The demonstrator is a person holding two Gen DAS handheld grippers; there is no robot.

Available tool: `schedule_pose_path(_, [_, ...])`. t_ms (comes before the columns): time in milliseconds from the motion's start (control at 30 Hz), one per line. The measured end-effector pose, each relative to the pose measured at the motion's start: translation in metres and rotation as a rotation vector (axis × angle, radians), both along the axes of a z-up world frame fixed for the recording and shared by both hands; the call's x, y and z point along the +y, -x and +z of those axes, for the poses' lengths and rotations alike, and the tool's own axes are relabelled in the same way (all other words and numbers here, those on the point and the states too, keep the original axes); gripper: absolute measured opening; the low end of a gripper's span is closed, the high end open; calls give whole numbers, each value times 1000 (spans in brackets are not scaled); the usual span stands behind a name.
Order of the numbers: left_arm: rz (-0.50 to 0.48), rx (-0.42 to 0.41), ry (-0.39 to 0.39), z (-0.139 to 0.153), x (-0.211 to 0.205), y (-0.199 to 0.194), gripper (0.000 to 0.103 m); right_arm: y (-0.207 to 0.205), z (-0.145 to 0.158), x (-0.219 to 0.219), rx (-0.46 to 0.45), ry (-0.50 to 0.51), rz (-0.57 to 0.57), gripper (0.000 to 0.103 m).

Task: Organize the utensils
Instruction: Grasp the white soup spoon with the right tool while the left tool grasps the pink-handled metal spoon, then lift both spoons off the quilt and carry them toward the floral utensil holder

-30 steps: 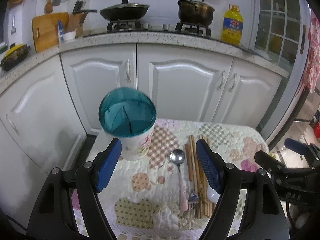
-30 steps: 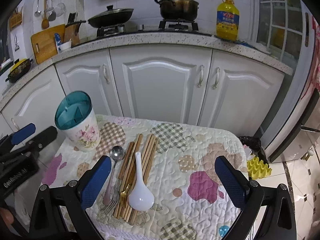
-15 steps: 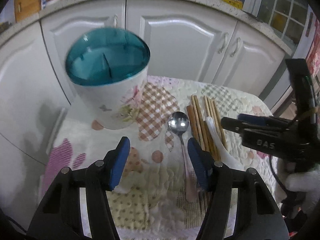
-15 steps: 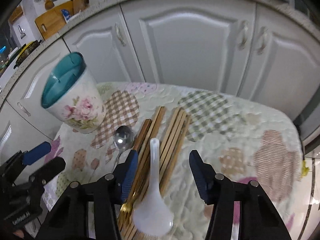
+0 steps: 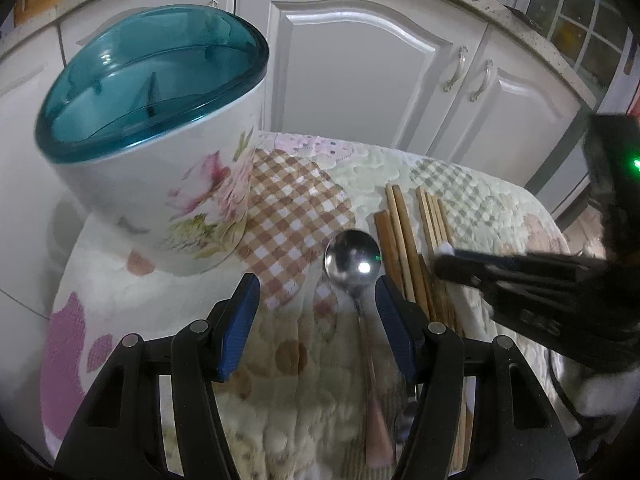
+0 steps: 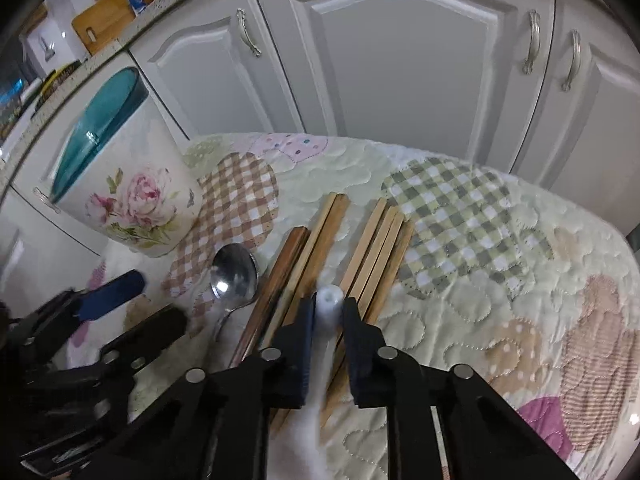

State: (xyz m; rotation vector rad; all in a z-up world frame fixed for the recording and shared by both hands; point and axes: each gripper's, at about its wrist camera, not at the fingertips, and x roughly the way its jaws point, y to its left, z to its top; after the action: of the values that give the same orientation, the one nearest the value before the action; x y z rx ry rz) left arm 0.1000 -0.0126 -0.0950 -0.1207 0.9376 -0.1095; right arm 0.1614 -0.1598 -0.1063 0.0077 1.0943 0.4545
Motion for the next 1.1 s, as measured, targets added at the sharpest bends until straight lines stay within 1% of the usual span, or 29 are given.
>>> schedule_pose_path(200, [15,0,13,-10,-3,-15,60,18,15,-31,7,-56,-30,12])
schedule_pose_path(300, [23,-20,26,-12,-3,-22,60,26,20,-47,17,-78,-53,12])
schedule_pose_path(400, [22,-5,36,-19,-5,-30,58,32,22,-55,21,-86,-61,12])
schedule_pose_path(433, [18,1,42,-21,-7,-32,51,34,23,-56,22,-86,-62,12])
schedule_pose_path(467, [13,7,38,-24,-8,-33,41,37,23,-59,21,-86,-64,12])
schedule_pose_path(500, [9,5,35,-24,-9,-34,38,39,24,-61,19,-87,-68,12])
schedule_pose_path(567, [-6,2,57,-24,-9,-33,14,43,25,-64,18,-98,-73,12])
schedule_pose_path(667, [-16,5,78,-22,-7,-32,8,45,26,-66,20,-109,-78,12])
schedule_pose_path(767, [-25,15,100,-20,-2,-26,3,46,25,-65,19,-112,-78,12])
schedule_pose_path(867, [-32,14,104,-14,2,-17,2,48,25,-66,17,-115,-80,12])
schedule_pose_path(967, [-29,14,125,-10,7,-11,1,50,26,-68,15,-119,-86,12])
schedule_pose_path(1033, [-23,13,121,-7,10,-5,1,52,27,-69,14,-120,-90,12])
schedule_pose_path(1100, [-3,32,148,-6,18,3,1,54,29,-70,13,-124,-94,12])
